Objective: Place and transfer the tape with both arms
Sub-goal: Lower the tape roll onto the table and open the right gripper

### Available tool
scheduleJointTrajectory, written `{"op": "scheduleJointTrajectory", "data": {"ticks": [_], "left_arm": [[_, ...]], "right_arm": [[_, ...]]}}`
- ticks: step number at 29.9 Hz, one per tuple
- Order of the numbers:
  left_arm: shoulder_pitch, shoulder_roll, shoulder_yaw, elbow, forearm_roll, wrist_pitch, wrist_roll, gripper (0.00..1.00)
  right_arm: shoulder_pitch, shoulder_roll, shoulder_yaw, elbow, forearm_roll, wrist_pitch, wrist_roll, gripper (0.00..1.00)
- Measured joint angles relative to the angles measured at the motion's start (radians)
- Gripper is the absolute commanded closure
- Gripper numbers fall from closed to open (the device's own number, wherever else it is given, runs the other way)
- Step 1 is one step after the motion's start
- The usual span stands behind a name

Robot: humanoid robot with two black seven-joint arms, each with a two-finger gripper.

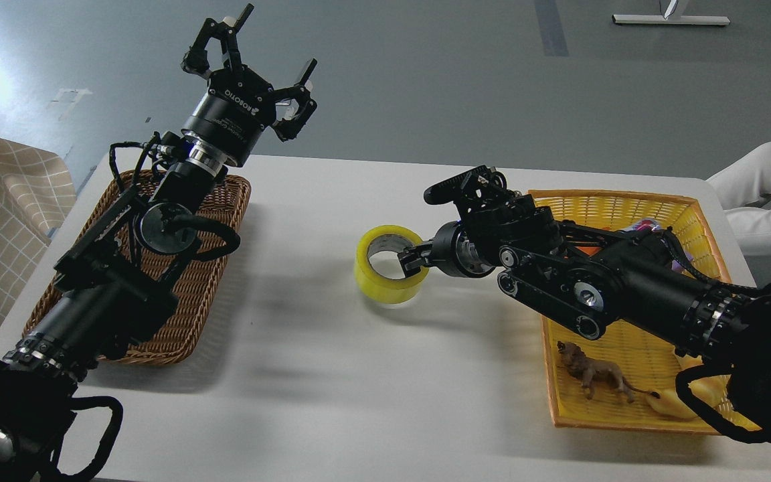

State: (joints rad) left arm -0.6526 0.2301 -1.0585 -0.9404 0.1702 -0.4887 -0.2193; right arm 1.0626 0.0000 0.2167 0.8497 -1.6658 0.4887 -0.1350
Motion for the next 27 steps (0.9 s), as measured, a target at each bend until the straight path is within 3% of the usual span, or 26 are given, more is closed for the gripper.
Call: {"op": "scheduleJointTrajectory", "data": {"ticks": [11,16,19,22,23,27], "left_arm": [[0.0,0.0,0.0,0.0,0.0,0.0,0.0,0.02],[-0.001,-0.001,0.0,0.0,0.0,0.0,0.0,0.02],[-0.001,-0.001,0.0,0.0,0.0,0.0,0.0,0.02],[-0.001,-0.002,0.0,0.0,0.0,0.0,0.0,0.02],[-0.002,-0.002,0.0,0.0,0.0,0.0,0.0,0.02],[-0.004,-0.002,0.0,0.0,0.0,0.0,0.0,0.02]], "right_arm": [[-0.018,0.0,-0.02,0.0,-0.002,0.0,0.0,0.97],[-0.019,0.0,-0.027,0.0,-0.002,0.0,0.0,0.88],[-0.019,0.0,-0.027,0.0,-0.002,0.0,0.0,0.73],[-0.019,0.0,-0.027,0.0,-0.002,0.0,0.0,0.69],[-0.019,0.0,-0.027,0.0,-0.002,0.0,0.0,0.6],[-0.019,0.0,-0.027,0.0,0.0,0.0,0.0,0.58]]}}
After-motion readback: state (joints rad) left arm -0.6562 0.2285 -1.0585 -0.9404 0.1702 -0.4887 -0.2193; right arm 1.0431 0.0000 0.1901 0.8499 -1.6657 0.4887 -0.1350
